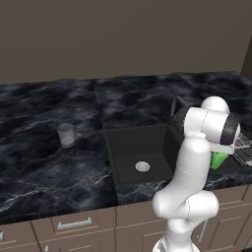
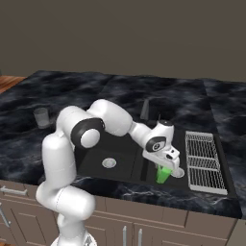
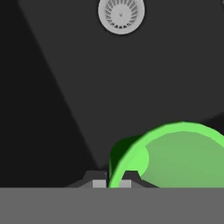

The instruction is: Move any existing items from the left basin to the right basin for drying. Then move the glass cup from the counter to the left basin of the sink for washing.

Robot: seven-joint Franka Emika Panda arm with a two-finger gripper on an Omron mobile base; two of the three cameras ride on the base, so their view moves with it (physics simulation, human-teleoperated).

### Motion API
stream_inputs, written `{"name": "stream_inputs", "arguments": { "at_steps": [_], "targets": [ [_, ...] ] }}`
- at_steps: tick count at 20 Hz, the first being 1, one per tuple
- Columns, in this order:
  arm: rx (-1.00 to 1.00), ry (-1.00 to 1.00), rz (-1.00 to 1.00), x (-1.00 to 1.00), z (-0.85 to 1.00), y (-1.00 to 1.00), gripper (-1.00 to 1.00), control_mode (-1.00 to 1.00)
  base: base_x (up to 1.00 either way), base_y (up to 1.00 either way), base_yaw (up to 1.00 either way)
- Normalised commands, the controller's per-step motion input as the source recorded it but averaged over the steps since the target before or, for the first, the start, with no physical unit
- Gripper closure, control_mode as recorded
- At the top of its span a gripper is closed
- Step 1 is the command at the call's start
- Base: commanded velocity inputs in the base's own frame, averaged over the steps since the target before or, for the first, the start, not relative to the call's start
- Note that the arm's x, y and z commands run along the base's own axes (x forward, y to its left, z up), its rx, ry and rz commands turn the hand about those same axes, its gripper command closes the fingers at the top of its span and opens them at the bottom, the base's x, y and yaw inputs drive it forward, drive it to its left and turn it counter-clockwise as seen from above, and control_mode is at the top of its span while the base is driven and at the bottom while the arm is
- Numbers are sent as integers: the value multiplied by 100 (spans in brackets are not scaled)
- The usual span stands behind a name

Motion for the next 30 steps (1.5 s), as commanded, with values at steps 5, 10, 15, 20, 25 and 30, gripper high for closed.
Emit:
{"name": "stream_inputs", "arguments": {
  "at_steps": [5,10,15,20,25,30],
  "targets": [
    [0,-1,6,9,-18,0,100,-100,0,0,0],
    [0,0,5,9,-19,0,100,-100,0,0,0],
    [0,0,6,9,-18,0,100,-100,0,0,0],
    [0,0,6,10,-17,1,100,-100,0,0,0],
    [0,0,6,4,-17,0,100,-100,0,0,0],
    [0,0,6,2,-20,0,100,-100,0,0,0]
  ]
}}
